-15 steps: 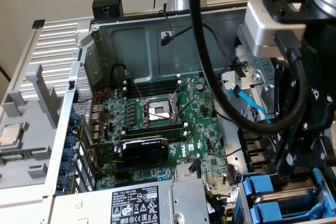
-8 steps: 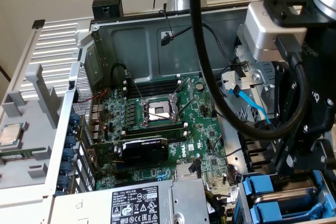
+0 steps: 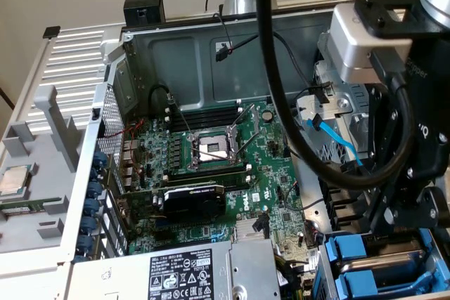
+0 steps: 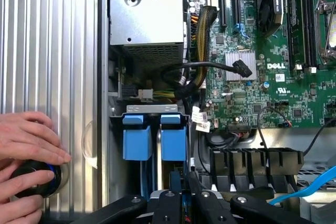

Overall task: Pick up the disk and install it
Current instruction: 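Insert the second disk wire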

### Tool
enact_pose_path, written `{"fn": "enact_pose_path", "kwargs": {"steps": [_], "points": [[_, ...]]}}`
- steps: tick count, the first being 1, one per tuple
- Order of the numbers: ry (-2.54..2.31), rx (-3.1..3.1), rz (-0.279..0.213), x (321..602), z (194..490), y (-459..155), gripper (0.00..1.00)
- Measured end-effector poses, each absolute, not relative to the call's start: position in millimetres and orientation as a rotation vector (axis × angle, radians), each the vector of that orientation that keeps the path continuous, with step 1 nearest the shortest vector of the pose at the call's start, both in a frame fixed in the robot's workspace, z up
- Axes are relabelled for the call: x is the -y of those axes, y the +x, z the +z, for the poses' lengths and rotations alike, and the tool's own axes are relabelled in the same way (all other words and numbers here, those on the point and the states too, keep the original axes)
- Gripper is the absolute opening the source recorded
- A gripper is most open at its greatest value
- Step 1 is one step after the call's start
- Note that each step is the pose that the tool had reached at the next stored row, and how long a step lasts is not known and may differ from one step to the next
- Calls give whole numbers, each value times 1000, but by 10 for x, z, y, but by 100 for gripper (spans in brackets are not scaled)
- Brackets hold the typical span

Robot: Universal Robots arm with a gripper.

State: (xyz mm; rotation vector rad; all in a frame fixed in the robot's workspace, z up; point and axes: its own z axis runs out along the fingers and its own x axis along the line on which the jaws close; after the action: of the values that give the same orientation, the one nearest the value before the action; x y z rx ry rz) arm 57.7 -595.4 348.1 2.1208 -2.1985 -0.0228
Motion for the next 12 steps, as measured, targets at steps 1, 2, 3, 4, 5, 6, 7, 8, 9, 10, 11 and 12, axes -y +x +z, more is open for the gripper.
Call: {"fn": "enact_pose_path", "kwargs": {"steps": [1, 2, 3, 4, 5, 6, 7, 8, 9, 10, 11, 12], "points": [[2121, 2199, -24, 5954, 3478, 578, 16], [2121, 2199, -24, 5954, 3475, 578, 16], [2121, 2200, -25, 5954, 3473, 578, 16], [2121, 2200, -25, 5954, 3470, 578, 16], [2122, 2200, -26, 5954, 3467, 578, 16], [2122, 2201, -27, 5954, 3464, 578, 16], [2122, 2201, -27, 5954, 3461, 578, 16], [2123, 2201, -28, 5954, 3458, 578, 16], [2123, 2201, -28, 5954, 3456, 578, 16], [2123, 2202, -29, 5954, 3452, 578, 16], [2123, 2202, -29, 5954, 3449, 578, 16], [2123, 2202, -29, 5954, 3448, 578, 16]]}}
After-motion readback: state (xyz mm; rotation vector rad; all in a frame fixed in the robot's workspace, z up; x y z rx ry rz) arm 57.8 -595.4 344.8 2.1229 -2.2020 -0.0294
